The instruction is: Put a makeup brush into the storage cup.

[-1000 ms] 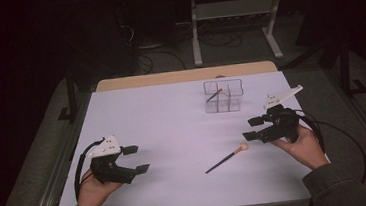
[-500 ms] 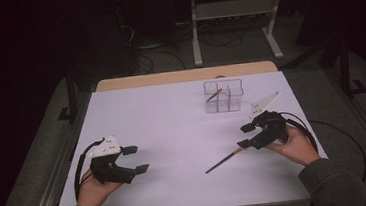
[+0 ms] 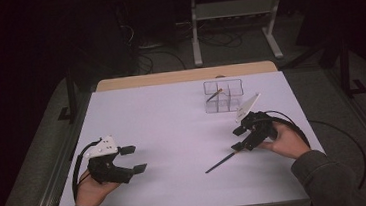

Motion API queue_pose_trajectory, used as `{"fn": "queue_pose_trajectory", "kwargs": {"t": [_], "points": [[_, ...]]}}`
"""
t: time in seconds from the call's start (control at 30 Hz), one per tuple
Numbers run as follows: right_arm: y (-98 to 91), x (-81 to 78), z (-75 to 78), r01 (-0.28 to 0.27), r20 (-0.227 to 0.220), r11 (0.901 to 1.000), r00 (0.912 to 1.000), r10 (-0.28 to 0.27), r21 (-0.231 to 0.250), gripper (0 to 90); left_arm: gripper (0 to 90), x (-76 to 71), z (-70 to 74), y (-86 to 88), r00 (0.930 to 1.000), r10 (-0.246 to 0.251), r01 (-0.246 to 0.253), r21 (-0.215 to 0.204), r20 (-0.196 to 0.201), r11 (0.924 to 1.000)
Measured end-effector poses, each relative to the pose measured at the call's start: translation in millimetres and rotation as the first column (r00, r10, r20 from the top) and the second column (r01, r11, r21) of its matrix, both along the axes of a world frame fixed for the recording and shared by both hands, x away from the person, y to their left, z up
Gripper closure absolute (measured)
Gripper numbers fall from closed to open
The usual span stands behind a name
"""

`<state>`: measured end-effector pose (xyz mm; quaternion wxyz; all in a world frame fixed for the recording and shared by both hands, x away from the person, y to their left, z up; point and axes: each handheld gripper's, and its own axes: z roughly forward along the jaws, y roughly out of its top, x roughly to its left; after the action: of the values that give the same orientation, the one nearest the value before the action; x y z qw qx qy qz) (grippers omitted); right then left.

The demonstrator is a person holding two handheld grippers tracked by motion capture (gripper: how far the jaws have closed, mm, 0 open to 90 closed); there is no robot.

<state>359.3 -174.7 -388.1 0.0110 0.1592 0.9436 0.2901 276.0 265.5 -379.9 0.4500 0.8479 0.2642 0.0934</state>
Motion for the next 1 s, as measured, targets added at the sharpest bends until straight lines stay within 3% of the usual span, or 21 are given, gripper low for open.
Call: {"fn": "queue_pose_trajectory", "kwargs": {"t": [0.13,0.43,1.0], "points": [[1.4,1.4,-5.3,-0.005,-0.025,0.9996,0.9997,0.005,-0.028,42.7,24.2,0.8,-0.7,0.1,1.0000,-0.004,0.004,0.003,-0.002,1.0000],[13.1,1.6,-14.6,-0.059,-0.030,0.9953,0.9979,0.057,-0.077,48.9,22.7,1.1,-0.4,0.0,1.0000,-0.003,0.003,-0.002,-0.005,1.0000],[27.5,-0.3,-28.9,-0.129,-0.066,0.9796,0.9906,0.120,-0.154,61.4,22.6,0.8,0.0,-0.1,1.0000,-0.004,0.004,-0.003,-0.003,1.0000]]}}
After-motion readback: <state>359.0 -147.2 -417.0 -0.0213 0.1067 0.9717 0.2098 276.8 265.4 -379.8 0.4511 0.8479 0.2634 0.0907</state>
